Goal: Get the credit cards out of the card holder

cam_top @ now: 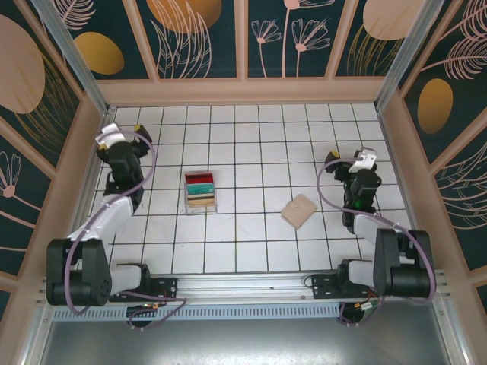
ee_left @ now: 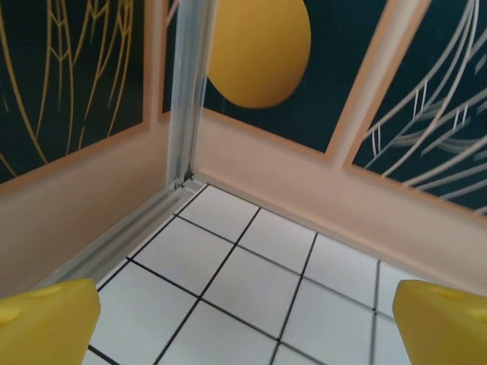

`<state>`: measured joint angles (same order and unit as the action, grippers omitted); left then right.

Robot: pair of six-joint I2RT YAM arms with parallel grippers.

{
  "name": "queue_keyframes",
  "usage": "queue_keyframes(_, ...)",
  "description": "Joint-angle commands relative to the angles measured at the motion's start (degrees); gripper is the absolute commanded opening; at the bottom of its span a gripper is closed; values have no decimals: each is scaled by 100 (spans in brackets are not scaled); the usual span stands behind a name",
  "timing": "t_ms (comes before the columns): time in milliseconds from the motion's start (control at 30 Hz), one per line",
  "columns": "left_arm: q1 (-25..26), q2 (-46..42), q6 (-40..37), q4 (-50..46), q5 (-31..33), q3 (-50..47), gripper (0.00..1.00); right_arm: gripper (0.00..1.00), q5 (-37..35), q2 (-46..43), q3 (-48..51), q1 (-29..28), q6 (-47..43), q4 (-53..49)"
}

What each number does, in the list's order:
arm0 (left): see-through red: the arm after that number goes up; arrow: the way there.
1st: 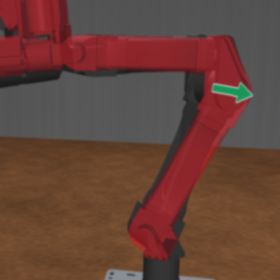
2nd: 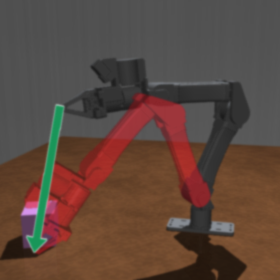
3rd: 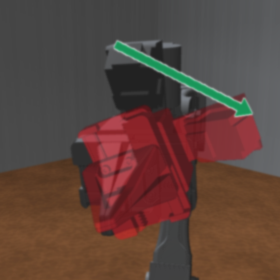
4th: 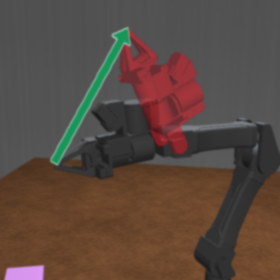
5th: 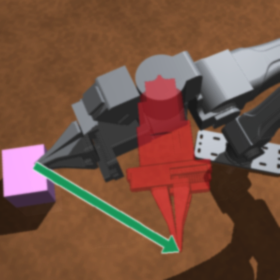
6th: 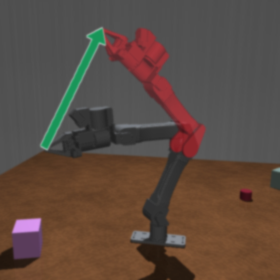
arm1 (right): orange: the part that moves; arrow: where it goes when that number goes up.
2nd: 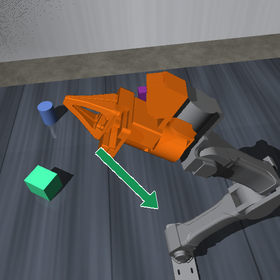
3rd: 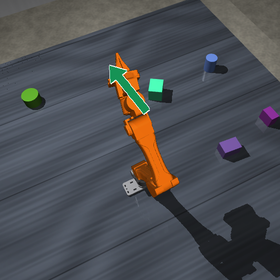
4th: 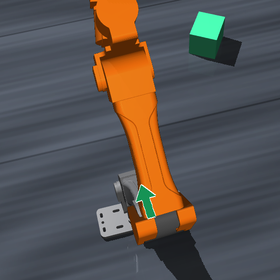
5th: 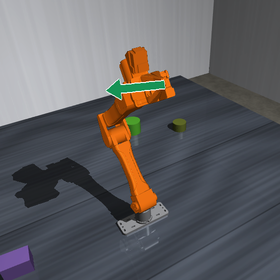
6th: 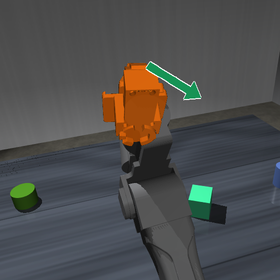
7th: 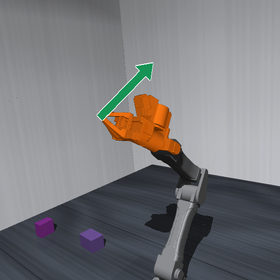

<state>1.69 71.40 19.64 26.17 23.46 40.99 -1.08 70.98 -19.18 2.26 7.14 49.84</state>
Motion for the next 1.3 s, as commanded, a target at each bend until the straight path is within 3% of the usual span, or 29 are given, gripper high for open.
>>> queue_keyframes(0,-38,-204,1083,-2393,3,664,99,99,-259,-555,-503,9,1125,-1361)
queue_keyframes(100,-38,-385,1267,-2719,-614,787,99,99,-989,-802,-1170,82,2520,-3124)
queue_keyframes(300,-29,-732,1596,-2964,-1976,796,99,99,380,-1114,-1339,110,2870,-4201)
queue_keyframes(400,-5,-767,1763,-3240,-2305,818,98,99,606,-1157,-1442,-262,2804,-5014)
queue_keyframes(500,152,-837,1858,-3306,-2554,728,99,99,159,-1196,-1404,-959,2880,-5656)
queue_keyframes(633,613,-830,1764,-3566,-2322,795,99,99,-321,-1298,-1006,-1869,3469,-5808)
queue_keyframes(833,892,-812,1851,-3755,-2594,805,98,99,-466,-1307,-393,-2449,4272,-5875)
queue_keyframes(1067,1225,-838,1888,-3822,-2695,770,98,99,-130,-1680,377,-2531,4592,-5264)
queue_keyframes(1267,1537,-661,1886,-3789,-2582,885,98,98,551,-1122,348,-2546,4359,-4545)
